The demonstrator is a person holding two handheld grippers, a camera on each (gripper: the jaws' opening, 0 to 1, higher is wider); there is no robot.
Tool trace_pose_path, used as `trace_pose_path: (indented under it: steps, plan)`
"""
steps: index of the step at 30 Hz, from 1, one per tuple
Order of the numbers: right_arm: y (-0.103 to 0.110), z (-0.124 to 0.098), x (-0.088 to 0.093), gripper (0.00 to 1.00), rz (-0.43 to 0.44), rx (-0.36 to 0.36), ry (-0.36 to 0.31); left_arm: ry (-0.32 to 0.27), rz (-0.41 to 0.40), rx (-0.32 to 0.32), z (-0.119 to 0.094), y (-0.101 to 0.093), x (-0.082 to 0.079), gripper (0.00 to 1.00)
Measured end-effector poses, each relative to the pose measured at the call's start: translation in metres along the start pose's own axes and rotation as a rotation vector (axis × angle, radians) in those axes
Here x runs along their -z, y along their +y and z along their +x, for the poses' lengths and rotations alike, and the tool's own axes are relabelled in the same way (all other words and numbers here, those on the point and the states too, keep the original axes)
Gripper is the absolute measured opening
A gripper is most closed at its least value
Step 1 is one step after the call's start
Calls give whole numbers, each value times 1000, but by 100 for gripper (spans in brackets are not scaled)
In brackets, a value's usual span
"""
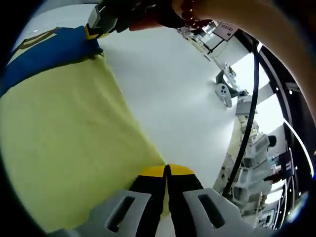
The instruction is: Fold the garment on the visible template until the final outline fits inside the template.
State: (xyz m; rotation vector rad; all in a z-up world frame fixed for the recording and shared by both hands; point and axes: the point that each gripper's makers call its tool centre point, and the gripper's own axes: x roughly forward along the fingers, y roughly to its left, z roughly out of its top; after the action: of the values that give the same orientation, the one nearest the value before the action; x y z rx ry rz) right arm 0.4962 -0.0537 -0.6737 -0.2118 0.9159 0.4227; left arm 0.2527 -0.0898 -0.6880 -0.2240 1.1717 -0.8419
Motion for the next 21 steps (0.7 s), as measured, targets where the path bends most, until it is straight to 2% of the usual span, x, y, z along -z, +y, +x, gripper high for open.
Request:
trace_pose_path:
  steps: [12,21]
  plan:
    - [-22,-1,1,0,-35,40,12,0,34,16,14,-15,-9,5]
    - [-39,-2,6,0,3,69,22,-5,78,22,22,-23,-12,5]
